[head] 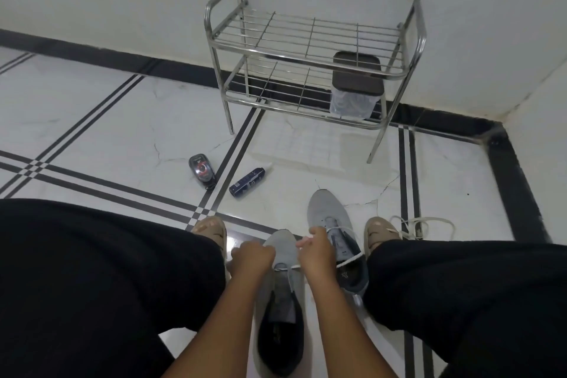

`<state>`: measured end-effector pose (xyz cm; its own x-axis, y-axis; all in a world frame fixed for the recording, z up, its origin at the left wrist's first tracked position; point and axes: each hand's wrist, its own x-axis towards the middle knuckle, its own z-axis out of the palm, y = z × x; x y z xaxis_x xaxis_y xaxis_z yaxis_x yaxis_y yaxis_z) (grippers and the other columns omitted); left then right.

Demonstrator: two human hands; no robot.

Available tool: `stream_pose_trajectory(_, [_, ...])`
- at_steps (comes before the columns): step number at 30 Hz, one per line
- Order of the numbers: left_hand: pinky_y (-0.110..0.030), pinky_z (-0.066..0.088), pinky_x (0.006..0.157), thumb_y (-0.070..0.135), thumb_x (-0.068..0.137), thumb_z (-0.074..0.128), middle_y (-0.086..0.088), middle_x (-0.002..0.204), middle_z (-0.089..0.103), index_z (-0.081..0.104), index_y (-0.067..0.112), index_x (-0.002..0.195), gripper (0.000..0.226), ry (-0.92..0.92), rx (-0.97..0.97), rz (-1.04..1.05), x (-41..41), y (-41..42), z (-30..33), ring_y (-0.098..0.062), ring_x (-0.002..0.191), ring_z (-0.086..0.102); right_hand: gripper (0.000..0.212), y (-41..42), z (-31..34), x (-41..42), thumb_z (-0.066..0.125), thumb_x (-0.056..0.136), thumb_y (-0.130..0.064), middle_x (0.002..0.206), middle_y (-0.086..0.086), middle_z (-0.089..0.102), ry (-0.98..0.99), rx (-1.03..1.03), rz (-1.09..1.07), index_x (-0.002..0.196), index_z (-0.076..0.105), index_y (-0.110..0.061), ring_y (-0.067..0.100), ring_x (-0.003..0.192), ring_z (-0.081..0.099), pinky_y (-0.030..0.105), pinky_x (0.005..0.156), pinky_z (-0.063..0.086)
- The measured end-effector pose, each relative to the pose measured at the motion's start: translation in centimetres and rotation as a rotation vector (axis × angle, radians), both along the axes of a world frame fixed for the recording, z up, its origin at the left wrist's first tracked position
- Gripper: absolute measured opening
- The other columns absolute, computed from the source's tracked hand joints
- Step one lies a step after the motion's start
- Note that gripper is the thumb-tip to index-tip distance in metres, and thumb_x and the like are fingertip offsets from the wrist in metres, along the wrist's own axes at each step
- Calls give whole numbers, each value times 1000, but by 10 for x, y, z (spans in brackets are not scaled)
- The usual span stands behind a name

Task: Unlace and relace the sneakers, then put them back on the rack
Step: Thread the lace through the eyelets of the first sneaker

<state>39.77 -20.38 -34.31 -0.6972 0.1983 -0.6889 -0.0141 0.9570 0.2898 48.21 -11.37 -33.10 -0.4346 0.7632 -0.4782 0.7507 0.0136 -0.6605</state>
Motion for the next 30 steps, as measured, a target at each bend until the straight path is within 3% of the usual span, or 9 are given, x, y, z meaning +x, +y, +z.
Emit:
stream_pose_trajectory(2, [-39, 42, 98, 44, 82, 40, -7, 124, 57, 60, 15, 117, 49, 46, 21, -80, -8, 6, 19, -28, 115, 50, 16, 3, 18, -6, 44, 92, -12, 100, 4, 67, 97, 1, -27, 99, 58, -14, 23, 92, 61, 31, 77, 49])
stream_pose_trajectory(4, [-38, 45, 92, 47, 75, 43, -10, 115, 62, 64, 15, 104, 48, 68, 74, -127, -18, 14, 40, -29, 107, 56, 12, 9, 42, -10, 50, 91, -13, 91, -2, 66, 162, 36, 17, 87, 60, -17, 18, 84, 60, 27, 70, 48])
stream_pose_trajectory(7, [-31, 44, 74, 36, 81, 45, -7, 86, 62, 56, 14, 73, 26, 83, 176, -230, -30, 27, 93, -24, 83, 58, 8, 21, 89, -19, 58, 93, -18, 89, -4, 64, 276, 129, 87, 88, 65, -19, 11, 77, 56, 21, 60, 38])
stream_pose_trajectory(11, [-25, 37, 59, 27, 89, 48, -3, 77, 62, 57, 13, 66, 28, 118, 257, -317, -51, 39, 164, -14, 64, 51, 5, 40, 156, -33, 65, 88, -21, 86, -3, 67, 335, 246, 184, 84, 68, -20, 14, 80, 61, 23, 67, 42])
stream_pose_trajectory(15, [-25, 41, 67, 30, 94, 50, 3, 77, 63, 64, 11, 77, 29, 184, 273, -466, -66, 40, 233, -13, 74, 56, 5, 61, 231, -46, 69, 87, -20, 80, -3, 67, 208, 380, 458, 82, 68, -18, 9, 71, 60, 24, 66, 46])
stream_pose_trajectory(19, [-20, 44, 69, 32, 92, 58, 0, 80, 65, 65, 8, 83, 26, 179, 408, -524, -77, 33, 291, -12, 75, 60, 5, 81, 286, -53, 70, 86, -19, 68, -5, 68, 144, 476, 559, 84, 69, -14, -1, 56, 62, 12, 49, 44])
stream_pose_trajectory(23, [-24, 43, 78, 35, 89, 63, 0, 85, 68, 66, 8, 88, 27, 125, 593, -435, -77, 27, 304, -11, 82, 66, 11, 91, 289, -49, 71, 85, -16, 82, 10, 74, 303, 321, 491, 89, 67, -6, 19, 75, 71, 32, 74, 58])
stream_pose_trajectory(26, [-25, 41, 80, 36, 89, 62, 0, 91, 73, 68, 5, 95, 32, 115, 711, -364, -72, 29, 315, -10, 88, 68, 7, 91, 299, -50, 71, 86, -15, 82, 8, 71, 413, 257, 406, 86, 65, -11, 14, 71, 67, 26, 68, 56])
stream_pose_trajectory(30, [-38, 41, 101, 41, 86, 64, 1, 92, 75, 67, 15, 84, 26, 51, 928, -270, -66, 30, 326, -11, 94, 69, 11, 90, 318, -50, 72, 85, -13, 73, 4, 67, 643, 168, 269, 79, 63, -14, 13, 66, 65, 28, 70, 56])
